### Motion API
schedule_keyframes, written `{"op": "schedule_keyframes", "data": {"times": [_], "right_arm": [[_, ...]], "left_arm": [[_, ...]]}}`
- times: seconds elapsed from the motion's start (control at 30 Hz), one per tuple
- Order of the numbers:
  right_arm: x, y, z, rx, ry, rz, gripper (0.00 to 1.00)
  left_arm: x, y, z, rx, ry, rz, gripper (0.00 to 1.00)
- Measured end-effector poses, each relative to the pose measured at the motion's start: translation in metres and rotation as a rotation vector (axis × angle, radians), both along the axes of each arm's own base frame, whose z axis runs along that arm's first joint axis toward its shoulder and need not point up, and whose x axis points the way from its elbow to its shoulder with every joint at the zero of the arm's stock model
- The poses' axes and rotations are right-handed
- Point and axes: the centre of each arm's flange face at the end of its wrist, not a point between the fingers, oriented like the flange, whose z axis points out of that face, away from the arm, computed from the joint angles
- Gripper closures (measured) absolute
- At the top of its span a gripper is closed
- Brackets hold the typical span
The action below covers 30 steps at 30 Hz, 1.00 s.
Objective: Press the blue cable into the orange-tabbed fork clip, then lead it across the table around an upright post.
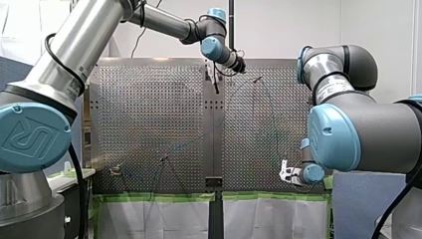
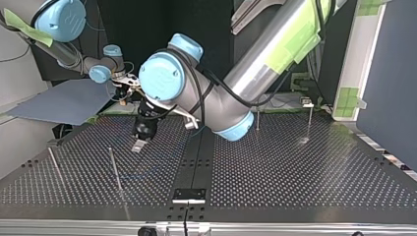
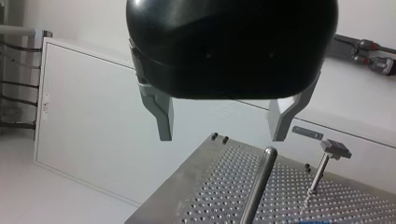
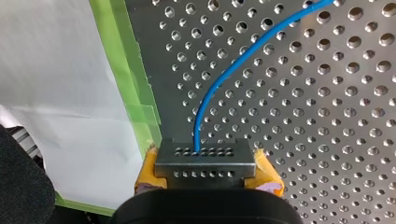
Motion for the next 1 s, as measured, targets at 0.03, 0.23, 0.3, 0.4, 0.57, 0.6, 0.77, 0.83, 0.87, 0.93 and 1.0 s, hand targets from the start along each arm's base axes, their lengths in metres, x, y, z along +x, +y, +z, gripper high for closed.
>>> {"op": "schedule_keyframes", "data": {"times": [0.03,0.23,0.3,0.4,0.57,0.6,0.77,0.83,0.87,0.93,1.0], "right_arm": [[0.000,0.000,0.000,0.000,0.000,0.000,1.00],[0.001,0.000,0.000,0.000,0.000,0.001,1.00],[0.001,-0.001,0.001,-0.001,0.000,0.001,1.00],[0.001,-0.002,0.002,0.002,0.000,0.001,1.00],[0.000,-0.001,0.002,0.015,0.004,0.002,1.00],[0.001,-0.001,0.002,0.016,0.004,0.002,1.00],[0.001,-0.001,0.002,0.017,0.009,0.004,1.00],[0.001,0.000,0.002,0.018,0.010,0.006,1.00],[0.002,0.000,0.002,0.018,0.010,0.006,1.00],[0.002,0.000,0.001,0.018,0.010,0.007,1.00],[0.002,0.000,0.002,0.017,0.010,0.007,1.00]], "left_arm": [[0.001,0.000,0.000,0.001,0.000,0.005,0.00],[0.002,0.003,-0.001,0.016,-0.006,0.032,0.00],[0.002,0.003,-0.001,0.017,-0.007,0.041,0.00],[0.003,0.005,-0.001,0.022,-0.005,0.059,0.00],[0.003,0.008,-0.003,0.043,0.005,0.078,0.00],[0.002,0.009,-0.003,0.047,0.006,0.083,0.00],[0.000,0.011,-0.005,0.075,0.009,0.117,0.00],[-0.001,0.013,-0.006,0.089,0.013,0.135,0.00],[-0.001,0.014,-0.006,0.095,0.015,0.144,0.00],[-0.001,0.016,-0.007,0.105,0.019,0.164,0.00],[-0.001,0.017,-0.007,0.112,0.021,0.177,0.00]]}}
